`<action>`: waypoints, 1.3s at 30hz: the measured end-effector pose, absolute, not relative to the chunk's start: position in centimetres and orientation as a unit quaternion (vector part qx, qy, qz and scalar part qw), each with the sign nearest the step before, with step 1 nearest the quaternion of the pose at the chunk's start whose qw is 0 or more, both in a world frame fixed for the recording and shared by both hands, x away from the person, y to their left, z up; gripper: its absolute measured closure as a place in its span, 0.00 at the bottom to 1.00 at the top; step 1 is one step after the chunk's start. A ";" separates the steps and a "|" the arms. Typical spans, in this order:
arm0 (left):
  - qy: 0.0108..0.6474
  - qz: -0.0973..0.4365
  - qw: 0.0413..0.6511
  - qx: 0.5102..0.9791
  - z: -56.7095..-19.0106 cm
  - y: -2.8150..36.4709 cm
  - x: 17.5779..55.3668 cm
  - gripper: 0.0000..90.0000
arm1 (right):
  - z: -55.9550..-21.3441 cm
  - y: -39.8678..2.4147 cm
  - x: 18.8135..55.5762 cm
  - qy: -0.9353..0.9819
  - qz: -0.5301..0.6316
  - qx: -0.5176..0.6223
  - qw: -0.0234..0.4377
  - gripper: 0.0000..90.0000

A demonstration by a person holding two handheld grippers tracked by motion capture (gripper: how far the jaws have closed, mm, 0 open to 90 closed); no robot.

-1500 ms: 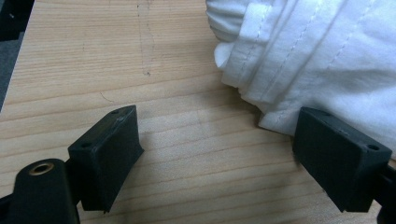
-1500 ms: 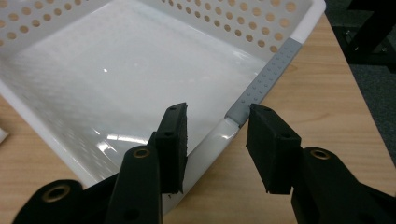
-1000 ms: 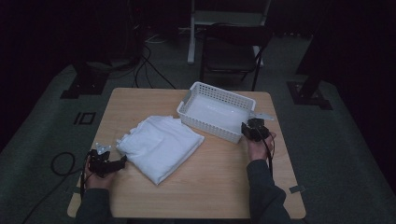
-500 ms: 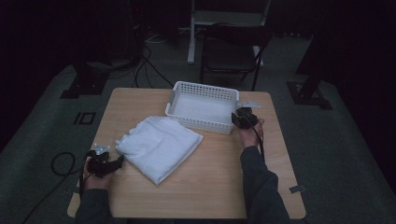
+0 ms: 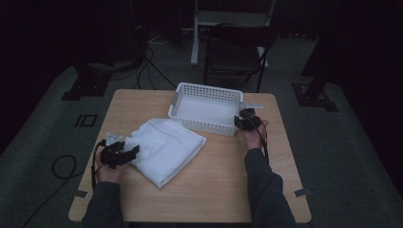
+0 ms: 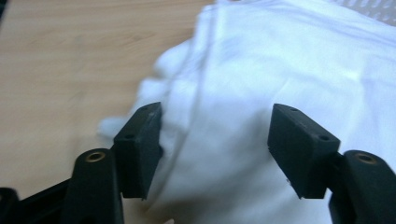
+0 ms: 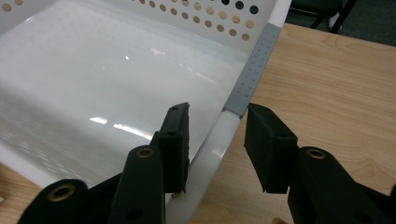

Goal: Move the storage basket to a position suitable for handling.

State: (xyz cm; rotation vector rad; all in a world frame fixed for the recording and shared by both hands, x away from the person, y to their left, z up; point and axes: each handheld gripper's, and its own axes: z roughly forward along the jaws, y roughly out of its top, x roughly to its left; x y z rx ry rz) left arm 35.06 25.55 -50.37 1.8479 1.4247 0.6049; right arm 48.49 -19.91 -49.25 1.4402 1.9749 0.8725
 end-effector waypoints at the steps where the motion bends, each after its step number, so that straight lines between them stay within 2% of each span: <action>1: 0.548 0.230 0.363 0.718 -50.3 25.1 35.6 0.37 | -49.3 -19.9 48.5 0.733 0.325 0.535 0.268 0.66; 9: 0.546 0.269 0.362 0.706 -48.7 23.0 36.4 0.38 | -49.7 -19.8 48.7 0.736 0.320 0.536 0.263 0.64; 13: 0.537 0.302 0.363 0.699 -48.4 22.0 36.1 0.38 | -50.3 -19.4 48.7 0.743 0.306 0.533 0.263 0.67; 21: 0.503 0.223 0.326 0.769 -52.1 20.5 39.1 0.44 | -50.3 -19.5 48.8 0.739 0.309 0.539 0.260 0.68; 31: 0.413 0.179 0.365 0.815 -53.0 20.0 36.9 0.51 | -50.4 -19.9 49.0 0.738 0.310 0.540 0.260 0.70; 39: 0.294 0.125 0.400 0.859 -53.3 16.5 34.9 0.54 | -50.3 -20.0 49.2 0.739 0.315 0.539 0.254 0.71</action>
